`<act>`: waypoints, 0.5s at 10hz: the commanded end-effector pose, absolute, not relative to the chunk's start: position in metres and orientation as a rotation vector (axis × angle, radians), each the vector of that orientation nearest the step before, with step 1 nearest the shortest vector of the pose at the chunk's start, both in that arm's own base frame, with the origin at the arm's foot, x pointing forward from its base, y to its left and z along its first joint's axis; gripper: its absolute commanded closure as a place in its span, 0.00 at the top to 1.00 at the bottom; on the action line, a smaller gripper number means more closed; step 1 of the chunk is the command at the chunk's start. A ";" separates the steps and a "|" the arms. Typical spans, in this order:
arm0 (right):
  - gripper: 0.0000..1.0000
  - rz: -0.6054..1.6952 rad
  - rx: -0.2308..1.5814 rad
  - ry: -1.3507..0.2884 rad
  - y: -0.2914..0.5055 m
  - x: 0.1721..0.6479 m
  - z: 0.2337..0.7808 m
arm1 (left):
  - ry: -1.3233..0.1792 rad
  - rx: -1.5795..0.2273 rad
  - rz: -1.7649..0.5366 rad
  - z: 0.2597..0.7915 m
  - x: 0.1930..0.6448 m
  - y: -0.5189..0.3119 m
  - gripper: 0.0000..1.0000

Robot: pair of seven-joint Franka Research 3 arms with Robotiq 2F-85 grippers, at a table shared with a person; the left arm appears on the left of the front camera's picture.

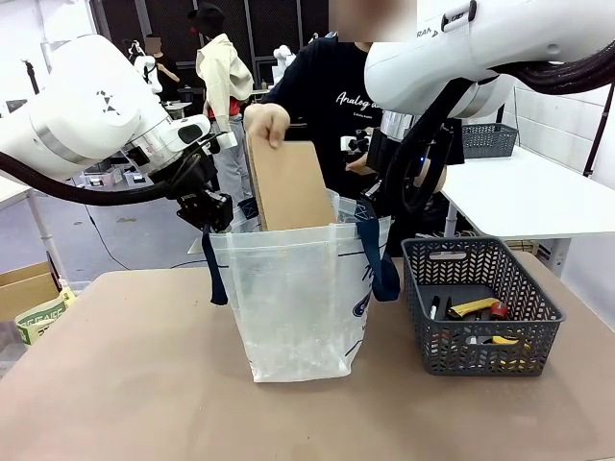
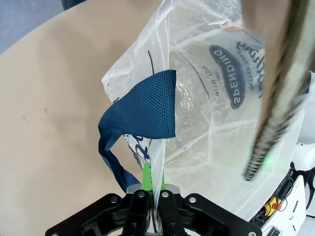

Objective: Transfer purchased items from the store into the shopping bag.
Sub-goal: Move the Reusable shopping bag to the right side of the table.

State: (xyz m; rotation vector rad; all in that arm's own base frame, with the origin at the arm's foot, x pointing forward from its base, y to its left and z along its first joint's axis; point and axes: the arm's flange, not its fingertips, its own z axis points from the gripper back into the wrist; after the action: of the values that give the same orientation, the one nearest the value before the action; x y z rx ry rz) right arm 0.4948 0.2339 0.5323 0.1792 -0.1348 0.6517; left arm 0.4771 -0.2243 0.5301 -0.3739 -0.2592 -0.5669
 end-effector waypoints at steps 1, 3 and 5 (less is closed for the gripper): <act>0.00 0.650 0.179 -0.134 0.233 0.495 0.532 | -0.266 -0.368 -0.564 0.532 0.477 -0.224 0.00; 0.00 0.650 0.179 -0.134 0.233 0.495 0.532 | -0.266 -0.368 -0.564 0.532 0.477 -0.224 0.00; 0.00 0.650 0.179 -0.134 0.233 0.495 0.532 | -0.266 -0.368 -0.564 0.532 0.477 -0.224 0.00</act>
State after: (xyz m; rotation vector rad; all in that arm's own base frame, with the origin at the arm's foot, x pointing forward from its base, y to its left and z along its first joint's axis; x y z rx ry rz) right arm 0.4948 0.2339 0.5324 0.1792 -0.1349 0.6517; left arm 0.4771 -0.2243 0.5301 -0.3738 -0.2592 -0.5669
